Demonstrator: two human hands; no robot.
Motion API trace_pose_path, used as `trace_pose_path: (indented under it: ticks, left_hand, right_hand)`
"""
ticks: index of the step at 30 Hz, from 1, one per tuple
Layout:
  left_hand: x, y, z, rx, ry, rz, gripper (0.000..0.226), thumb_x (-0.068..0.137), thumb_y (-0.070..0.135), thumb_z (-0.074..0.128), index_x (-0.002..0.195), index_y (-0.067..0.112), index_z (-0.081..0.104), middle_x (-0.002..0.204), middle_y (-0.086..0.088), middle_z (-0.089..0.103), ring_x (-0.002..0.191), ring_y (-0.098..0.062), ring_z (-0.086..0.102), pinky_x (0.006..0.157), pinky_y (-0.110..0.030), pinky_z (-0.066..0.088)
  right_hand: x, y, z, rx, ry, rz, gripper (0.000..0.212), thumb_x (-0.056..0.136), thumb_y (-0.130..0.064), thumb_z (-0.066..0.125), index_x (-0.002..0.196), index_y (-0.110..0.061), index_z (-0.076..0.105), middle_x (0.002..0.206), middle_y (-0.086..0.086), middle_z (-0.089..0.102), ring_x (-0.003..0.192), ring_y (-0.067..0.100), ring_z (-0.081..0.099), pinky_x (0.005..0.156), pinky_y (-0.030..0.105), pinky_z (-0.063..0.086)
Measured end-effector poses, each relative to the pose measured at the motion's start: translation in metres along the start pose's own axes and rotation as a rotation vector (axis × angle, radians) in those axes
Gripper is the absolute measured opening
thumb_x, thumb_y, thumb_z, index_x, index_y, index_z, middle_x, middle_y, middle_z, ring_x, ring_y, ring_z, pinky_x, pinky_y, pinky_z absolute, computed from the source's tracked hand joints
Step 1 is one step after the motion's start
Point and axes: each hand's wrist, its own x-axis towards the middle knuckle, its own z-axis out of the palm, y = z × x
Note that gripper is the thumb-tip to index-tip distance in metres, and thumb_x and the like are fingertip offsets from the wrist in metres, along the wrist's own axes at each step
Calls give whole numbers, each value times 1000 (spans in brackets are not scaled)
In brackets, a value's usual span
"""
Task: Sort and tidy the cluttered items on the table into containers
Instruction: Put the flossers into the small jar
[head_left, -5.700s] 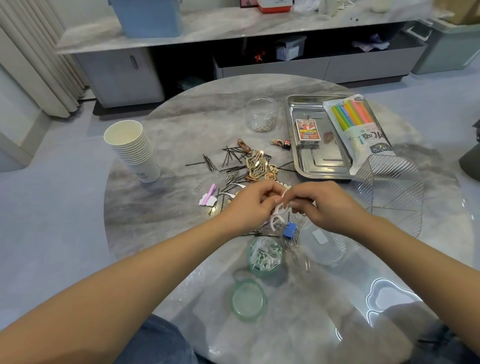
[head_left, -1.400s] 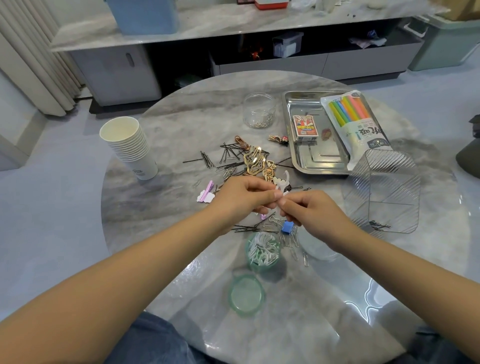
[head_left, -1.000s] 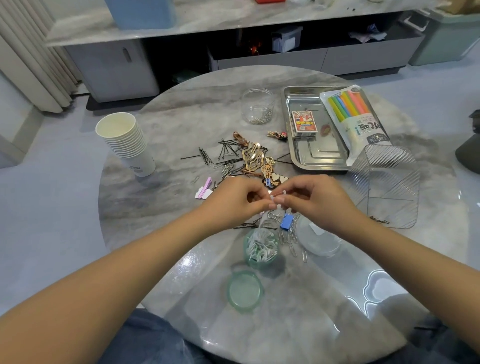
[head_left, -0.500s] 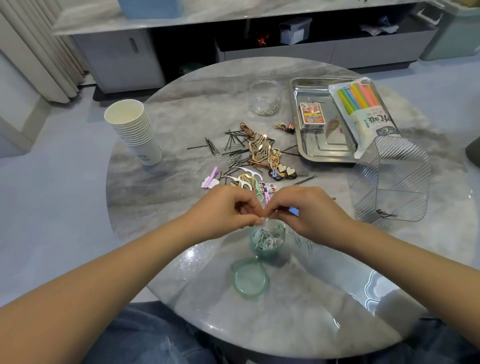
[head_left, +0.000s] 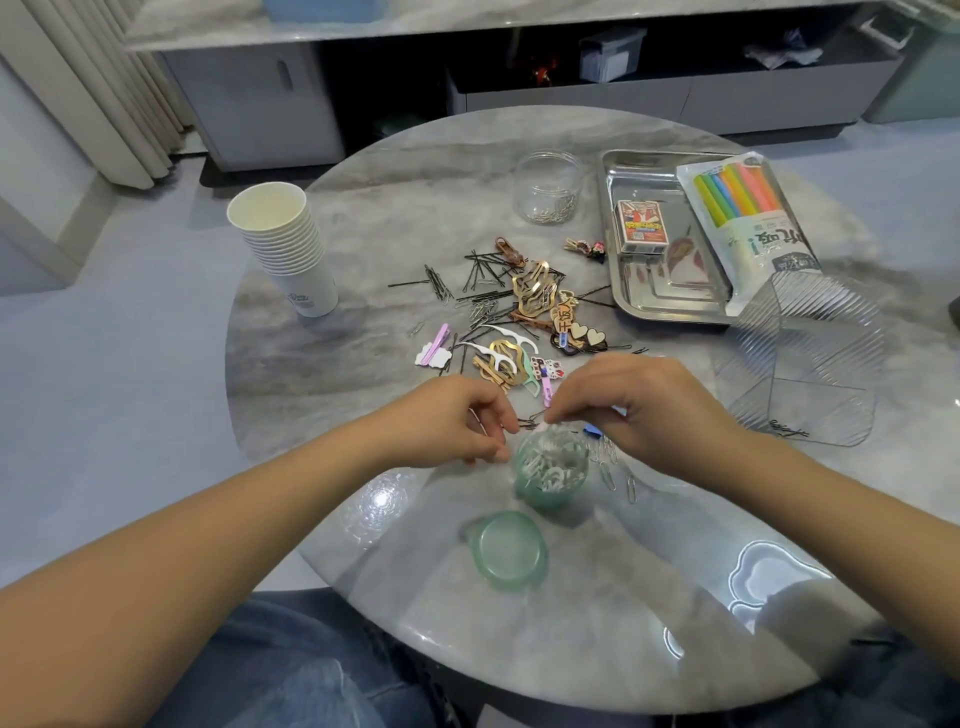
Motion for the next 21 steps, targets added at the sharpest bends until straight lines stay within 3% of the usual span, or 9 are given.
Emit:
trace_pose_path:
  ticks: [6, 16, 21]
  left_hand:
    - [7, 0, 7, -32, 29, 6, 20, 77, 5, 75, 94, 10, 66, 78, -3, 68, 63, -13, 62, 56, -20, 52]
    - [10, 2, 12, -77, 30, 14, 22, 78, 5, 75, 95, 13, 64, 78, -3, 68, 65, -19, 63, 56, -20, 53]
    - [10, 1, 12, -65, 30, 58, 24, 80, 0, 69, 87, 22, 62, 75, 0, 66, 65, -18, 66, 66, -35, 59]
  right_hand:
    - [-4, 10, -6, 11, -25, -5, 17, 74, -2, 64, 80, -14, 75, 80, -4, 70, 80, 7, 59, 73, 19, 47]
    - [-4, 9, 4, -42, -41, -98, 21, 74, 2, 62, 83, -12, 75, 84, 1, 71, 81, 11, 57, 72, 20, 45]
    - [-8, 12, 14, -67, -101, -92, 20, 79, -7, 58, 87, -14, 76, 88, 0, 71, 83, 11, 55, 71, 22, 45]
